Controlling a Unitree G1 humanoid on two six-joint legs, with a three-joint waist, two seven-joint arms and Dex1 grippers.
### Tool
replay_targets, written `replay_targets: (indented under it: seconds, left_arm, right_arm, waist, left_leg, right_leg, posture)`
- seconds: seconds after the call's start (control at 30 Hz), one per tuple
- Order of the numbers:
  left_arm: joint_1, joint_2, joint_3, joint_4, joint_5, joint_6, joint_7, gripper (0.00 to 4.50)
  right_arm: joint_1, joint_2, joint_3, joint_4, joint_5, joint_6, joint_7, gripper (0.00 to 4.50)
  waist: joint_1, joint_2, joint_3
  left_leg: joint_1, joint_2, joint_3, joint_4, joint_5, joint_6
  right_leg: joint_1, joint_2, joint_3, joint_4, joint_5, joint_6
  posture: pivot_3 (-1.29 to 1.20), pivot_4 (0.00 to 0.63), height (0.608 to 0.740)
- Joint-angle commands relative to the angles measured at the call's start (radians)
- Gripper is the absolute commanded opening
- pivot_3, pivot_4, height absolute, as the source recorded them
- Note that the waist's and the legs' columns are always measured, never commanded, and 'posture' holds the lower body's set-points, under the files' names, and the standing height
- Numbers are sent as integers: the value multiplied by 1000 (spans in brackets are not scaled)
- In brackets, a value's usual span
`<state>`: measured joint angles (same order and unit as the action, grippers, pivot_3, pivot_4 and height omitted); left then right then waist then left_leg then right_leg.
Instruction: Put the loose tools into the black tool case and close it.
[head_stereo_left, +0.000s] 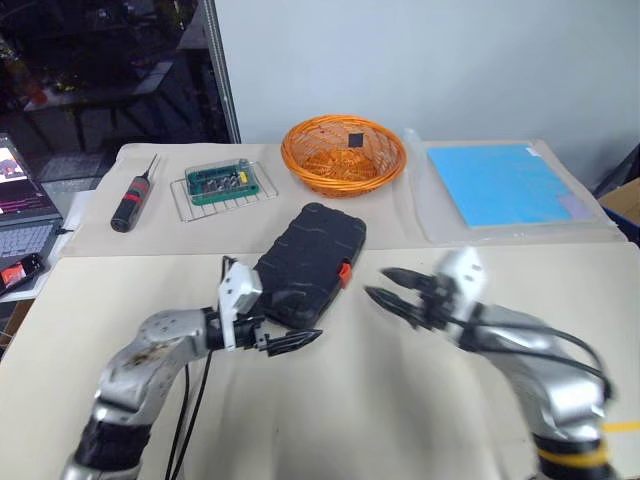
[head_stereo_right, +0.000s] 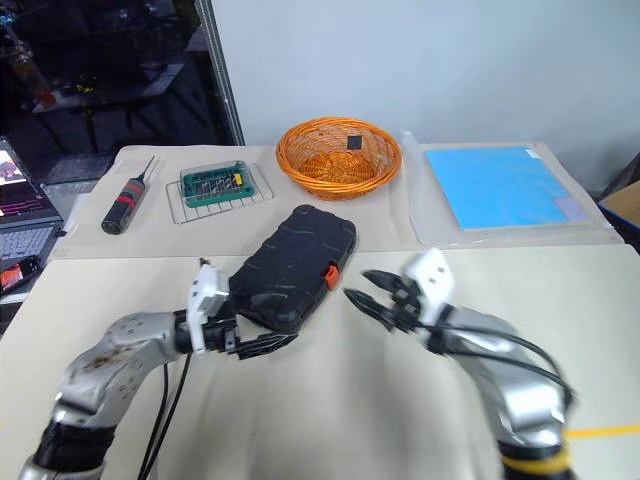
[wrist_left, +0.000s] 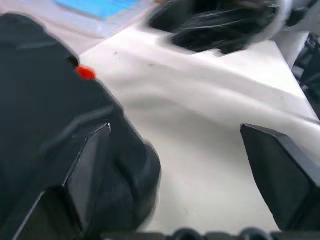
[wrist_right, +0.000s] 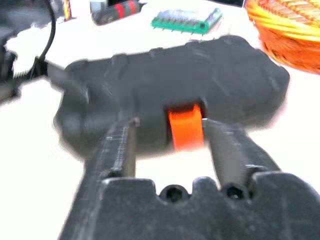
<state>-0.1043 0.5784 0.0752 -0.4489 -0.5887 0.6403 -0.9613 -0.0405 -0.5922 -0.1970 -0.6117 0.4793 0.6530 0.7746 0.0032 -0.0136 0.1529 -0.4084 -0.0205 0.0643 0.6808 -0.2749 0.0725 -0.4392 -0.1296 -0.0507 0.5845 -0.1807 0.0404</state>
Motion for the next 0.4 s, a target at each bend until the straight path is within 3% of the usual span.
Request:
replay_targets:
  seconds: [0.03, 0.07, 0.23, 0.4]
  left_arm:
    - [98, 49, 118, -93, -76, 52, 41, 4500]
    - [141, 63, 152, -115, -86, 56, 47, 4500]
    - [326, 128, 256, -183, -96, 39, 31, 4500]
    - [385, 152, 301, -150, -109, -6, -12, 4500]
  right_arm:
    - [122, -95, -166, -87, 68, -14, 81, 4141]
    - [171, -116, -215, -89, 71, -27, 101, 4448]
    - [332, -165, -352, -92, 68, -101, 183, 4448]
    - [395, -175, -382, -86, 58, -148, 201, 4448]
  waist:
    - [1, 0, 3]
    - [3, -1, 5]
    - [11, -3, 10]
    - [12, -4, 11]
  left_leg:
    - [0, 0, 0, 0, -2, 3]
    - [1, 0, 0, 0, -3, 4]
    - [1, 0, 0, 1, -3, 3]
    - [2, 1, 0, 1, -2, 1]
  right_leg:
    - [1, 0, 0, -2, 0, 0]
    - [1, 0, -1, -3, 0, 1]
    - [3, 0, -1, -5, 0, 1]
    - [4, 1, -1, -5, -3, -4]
  posture:
    - [0, 150, 740]
    - [0, 150, 740]
    - [0, 150, 740]
    - [0, 150, 740]
